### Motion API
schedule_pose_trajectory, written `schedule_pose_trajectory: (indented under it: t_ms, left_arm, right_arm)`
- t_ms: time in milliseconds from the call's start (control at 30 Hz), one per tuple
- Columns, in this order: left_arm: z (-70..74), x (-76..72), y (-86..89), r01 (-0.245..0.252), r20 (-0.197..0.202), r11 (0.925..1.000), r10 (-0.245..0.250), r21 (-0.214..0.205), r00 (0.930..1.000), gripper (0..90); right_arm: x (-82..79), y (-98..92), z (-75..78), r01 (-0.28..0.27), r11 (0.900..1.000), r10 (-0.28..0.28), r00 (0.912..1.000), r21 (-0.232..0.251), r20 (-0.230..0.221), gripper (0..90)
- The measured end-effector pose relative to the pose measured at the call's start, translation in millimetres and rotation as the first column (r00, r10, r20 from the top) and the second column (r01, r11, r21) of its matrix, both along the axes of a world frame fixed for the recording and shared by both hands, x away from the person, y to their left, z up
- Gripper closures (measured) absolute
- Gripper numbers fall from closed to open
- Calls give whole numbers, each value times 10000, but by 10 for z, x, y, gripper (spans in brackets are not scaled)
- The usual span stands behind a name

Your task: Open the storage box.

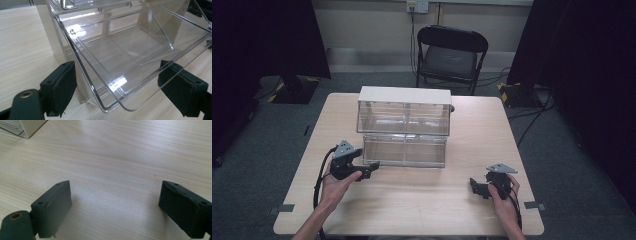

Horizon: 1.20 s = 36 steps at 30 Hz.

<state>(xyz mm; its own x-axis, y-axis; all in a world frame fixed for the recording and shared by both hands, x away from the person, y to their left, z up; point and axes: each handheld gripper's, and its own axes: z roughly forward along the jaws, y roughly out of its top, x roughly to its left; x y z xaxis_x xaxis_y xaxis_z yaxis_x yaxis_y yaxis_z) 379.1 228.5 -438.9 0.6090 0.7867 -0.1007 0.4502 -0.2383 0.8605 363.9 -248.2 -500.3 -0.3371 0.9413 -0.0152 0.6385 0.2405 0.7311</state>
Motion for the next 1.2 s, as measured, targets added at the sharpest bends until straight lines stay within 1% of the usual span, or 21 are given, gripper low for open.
schedule_pose_trajectory:
  t_ms: [100, 167, 233, 267, 300, 433, 500, 567, 600, 667, 700, 867, 933, 1067, 1133, 1200]
  left_arm:
    - [29, 10, -1, -58, 57, 10000, 58, -62, 10000, 159]
    - [67, 1, -10, -83, 200, 9999, 85, -120, 9998, 163]
    - [94, 7, -4, -62, 257, 9999, 65, -139, 9996, 162]
    - [104, 9, -5, -79, 196, 9999, 82, -144, 9998, 160]
    - [108, 15, -5, -55, 253, 9999, 58, -122, 9997, 157]
    - [126, 24, -19, -64, 239, 9998, 68, -168, 9997, 157]
    - [132, 27, -31, -50, 286, 10000, 51, -34, 9996, 157]
    - [133, 32, -34, 1, 315, 10000, -1, -4, 9995, 156]
    - [131, 30, -38, -40, 282, 10000, 42, -60, 9996, 155]
    - [130, 36, -34, -24, 269, 10000, 23, 33, 9996, 155]
    - [127, 36, -43, -61, 263, 10000, 61, -27, 9996, 156]
    - [137, 58, -46, -10, 290, 10000, 9, 62, 9996, 155]
    - [145, 60, -49, -60, 298, 10000, 61, -42, 9995, 155]
    - [148, 78, -49, -72, 357, 10000, 71, 32, 9993, 156]
    - [144, 88, -44, -113, 309, 9999, 116, -114, 9995, 156]
    - [146, 96, -38, -174, 264, 9997, 178, -148, 9995, 157]
  right_arm:
    - [0, 0, 0, 2, 10000, -2, 10000, 1, 0, 102]
    - [0, 0, 0, 3, 10000, -3, 10000, 0, 1, 102]
    - [0, 0, 0, 2, 10000, -2, 10000, -1, 1, 102]
    - [0, 0, 0, 1, 10000, -1, 10000, 0, 1, 102]
    - [0, 0, 0, 2, 10000, -2, 10000, 0, 2, 102]
    - [0, 0, 0, 2, 10000, -2, 10000, 1, 1, 102]
    - [0, 1, 0, 2, 10000, -2, 10000, 0, 3, 102]
    - [0, 0, 0, 1, 10000, -1, 10000, -2, 4, 102]
    - [0, 0, 0, 2, 10000, -2, 10000, -1, 3, 102]
    - [0, 0, 0, 1, 10000, -1, 10000, -3, 3, 102]
    - [0, 0, 0, 2, 10000, -2, 10000, -1, 4, 102]
    - [0, 0, 0, 3, 10000, -3, 10000, -3, 4, 102]
    - [-2, 2, 0, 7, 10000, -7, 10000, -8, 9, 102]
    - [-1, 2, 0, 9, 10000, -9, 10000, -6, 5, 102]
    - [-1, 0, 0, -7, 10000, 7, 10000, -17, 12, 102]
    - [-1, 1, 0, 9, 10000, -9, 10000, -4, 3, 102]
